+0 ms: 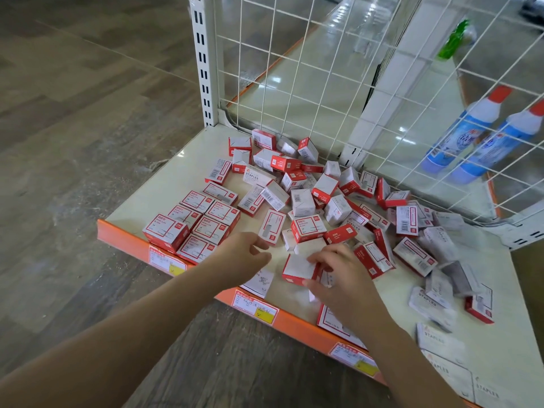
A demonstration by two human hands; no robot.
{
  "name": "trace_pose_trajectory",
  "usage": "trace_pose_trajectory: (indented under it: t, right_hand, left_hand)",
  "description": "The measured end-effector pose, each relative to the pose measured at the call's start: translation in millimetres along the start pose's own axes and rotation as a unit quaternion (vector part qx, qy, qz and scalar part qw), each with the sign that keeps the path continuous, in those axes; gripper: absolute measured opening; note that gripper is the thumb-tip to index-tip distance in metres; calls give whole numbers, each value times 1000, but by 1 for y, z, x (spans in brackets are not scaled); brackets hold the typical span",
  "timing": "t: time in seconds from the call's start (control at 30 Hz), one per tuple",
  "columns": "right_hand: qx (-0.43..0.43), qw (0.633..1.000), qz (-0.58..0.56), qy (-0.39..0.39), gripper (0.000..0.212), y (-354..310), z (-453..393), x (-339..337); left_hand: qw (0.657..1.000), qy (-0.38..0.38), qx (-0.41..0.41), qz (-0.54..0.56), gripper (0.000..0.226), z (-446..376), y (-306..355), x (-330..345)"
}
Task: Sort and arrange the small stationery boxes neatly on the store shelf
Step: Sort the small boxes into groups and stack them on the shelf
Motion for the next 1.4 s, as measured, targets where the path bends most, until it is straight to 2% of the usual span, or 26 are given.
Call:
trace_pose_trajectory:
  t: [0.17, 0.3, 0.4, 0.5, 0.6, 0.77, 0.83, 0.9, 1.0, 1.1, 1.17, 1.27, 1.4]
  right_hand:
    - [-41, 996, -74, 17, 31, -13, 6, -7]
    - [-53, 993, -104, 19, 36, -18, 8, -8]
    - [-36, 994, -102, 6, 40, -14, 6, -7]
    - [-5, 993, -122, 0, 42, -8, 5, -4]
    - [27, 988, -149, -10, 49, 2, 1, 0]
    - [39, 979, -196, -43, 14, 9, -1, 6]
    - [33, 976, -212, -26, 13, 9, 1, 2]
    - [7, 981, -192, 9, 26, 5, 3, -5]
    - [-62, 989, -128, 31, 37, -13, 6, -11]
    - [-92, 992, -86, 19, 43, -26, 6, -9]
    - [-99, 992, -72, 21, 46, -29, 6, -10]
    - [-89, 993, -70, 12, 35, -25, 5, -8]
    - [-48, 995, -84, 10, 35, -12, 4, -5]
  left_hand:
    - [993, -65, -40, 88, 32, 1, 2, 18]
    - [981, -64, -81, 162, 25, 4, 1, 20]
    - [975, -62, -97, 192, 19, 6, 0, 18]
    - [973, -66, -98, 196, 4, 7, 0, 14]
    - [974, -74, -72, 203, 12, 6, 1, 12]
    - [978, -77, -14, 193, 18, 6, 11, 11]
    - [976, -70, -15, 205, 12, 5, 12, 10]
    - [970, -58, -46, 233, 3, 6, 8, 10]
    - [956, -51, -114, 265, 28, 8, -4, 15]
    - [940, -42, -161, 298, 31, 11, -13, 16]
    - [923, -43, -172, 341, 23, 11, -15, 17]
    - [896, -45, -176, 406, 17, 11, -16, 16]
    - [904, -52, -150, 396, 13, 9, -13, 14]
Point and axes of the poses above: each hand's wrist, its own z-axis away from the middle knuckle, its own x-axis out of the palm, y = z × x, the point moved 9 cm from there along -z, towards the middle knuckle, and after that the axes turned 5 degrees about x, right-handed, at the moved point
